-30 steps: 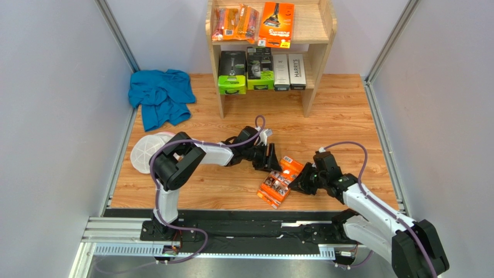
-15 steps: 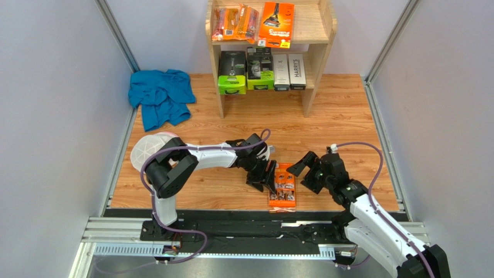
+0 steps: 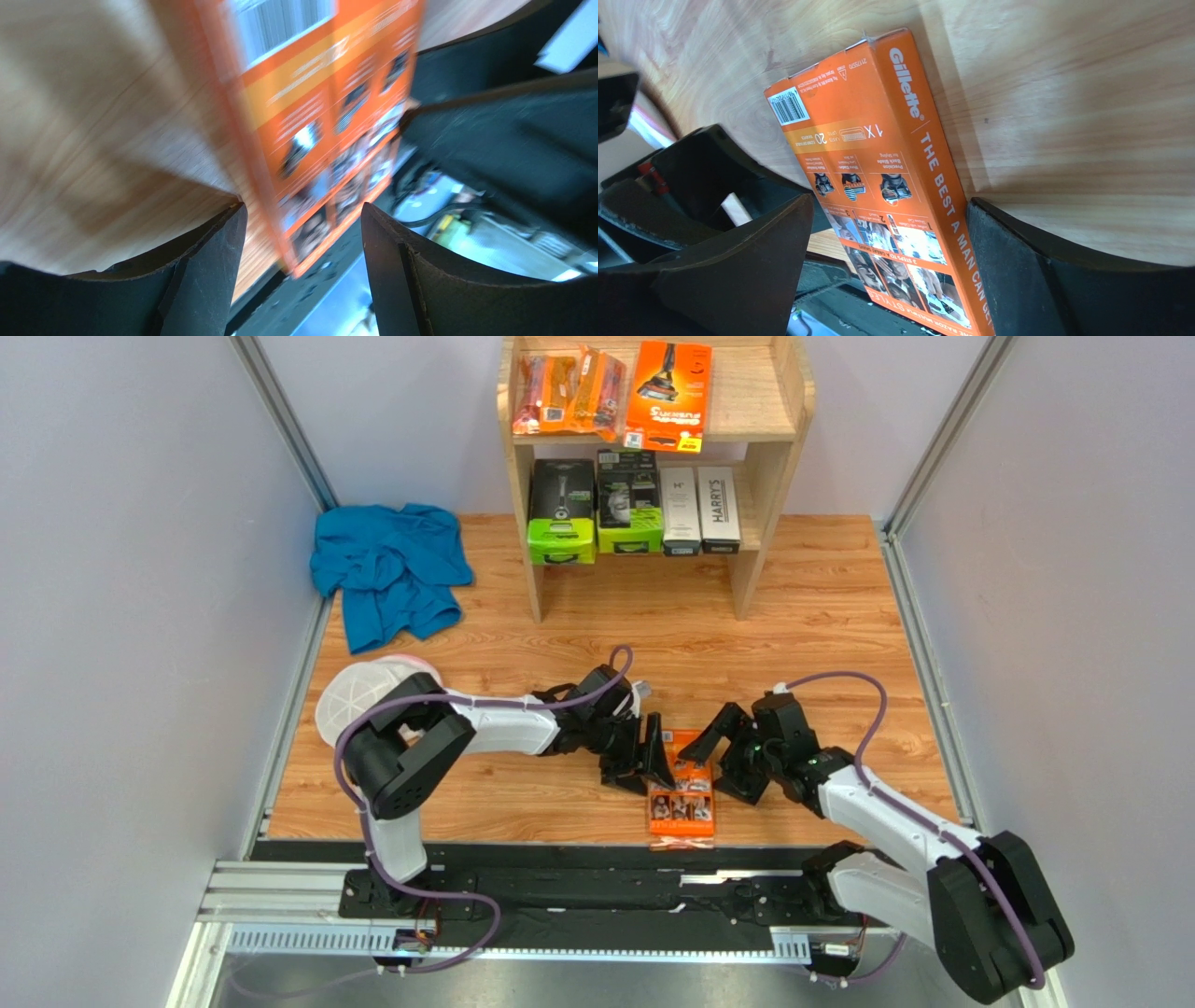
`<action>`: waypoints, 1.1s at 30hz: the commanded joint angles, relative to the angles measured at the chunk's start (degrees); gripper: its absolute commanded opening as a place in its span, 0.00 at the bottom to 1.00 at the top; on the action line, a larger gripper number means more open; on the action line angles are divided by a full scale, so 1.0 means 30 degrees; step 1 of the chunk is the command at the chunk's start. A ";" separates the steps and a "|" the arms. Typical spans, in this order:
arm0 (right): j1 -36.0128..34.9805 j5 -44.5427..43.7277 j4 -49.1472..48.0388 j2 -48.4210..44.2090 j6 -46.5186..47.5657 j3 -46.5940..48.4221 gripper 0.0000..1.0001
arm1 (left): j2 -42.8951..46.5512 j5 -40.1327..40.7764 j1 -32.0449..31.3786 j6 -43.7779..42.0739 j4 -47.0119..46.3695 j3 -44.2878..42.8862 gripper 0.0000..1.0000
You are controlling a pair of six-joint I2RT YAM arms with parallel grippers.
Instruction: Place and organize the shaving razors onto the shelf
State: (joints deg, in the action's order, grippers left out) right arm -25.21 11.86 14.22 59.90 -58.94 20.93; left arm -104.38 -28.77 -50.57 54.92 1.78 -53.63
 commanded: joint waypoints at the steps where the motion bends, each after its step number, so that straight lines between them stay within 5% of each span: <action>1: -0.0005 0.0558 -0.0841 0.1009 -0.0100 -0.0676 0.86 | -0.2233 0.0364 0.0010 0.2783 -0.4308 0.1291 0.72; 9: -0.0180 0.2199 -0.3008 0.1391 0.0017 -0.1116 0.76 | -0.4201 0.1063 -0.0049 0.7883 -1.3856 0.3957 0.71; 14: -0.0180 0.2843 -0.3303 0.1392 0.0163 -0.1263 0.69 | -0.3793 0.3114 -0.0020 0.9815 -1.5914 0.5508 0.71; 19: -0.0209 0.3137 -0.2807 0.0894 0.0397 -0.1351 0.65 | -0.1836 0.5311 -0.0049 1.0318 -1.4747 0.7003 0.70; 27: -0.0180 0.3460 -0.0815 -0.0482 0.1159 -0.1234 0.63 | 0.2444 0.8125 -0.0049 0.8621 -0.7455 0.7184 0.71; 33: -0.0297 0.3431 -0.1135 -0.0368 0.1247 -0.1497 0.64 | 0.0787 0.7281 -0.0049 0.7097 -0.5746 0.4986 0.71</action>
State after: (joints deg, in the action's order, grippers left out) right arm -25.52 19.57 10.41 58.76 -55.66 17.10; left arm -97.34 -10.57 -50.96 81.62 -24.23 -35.88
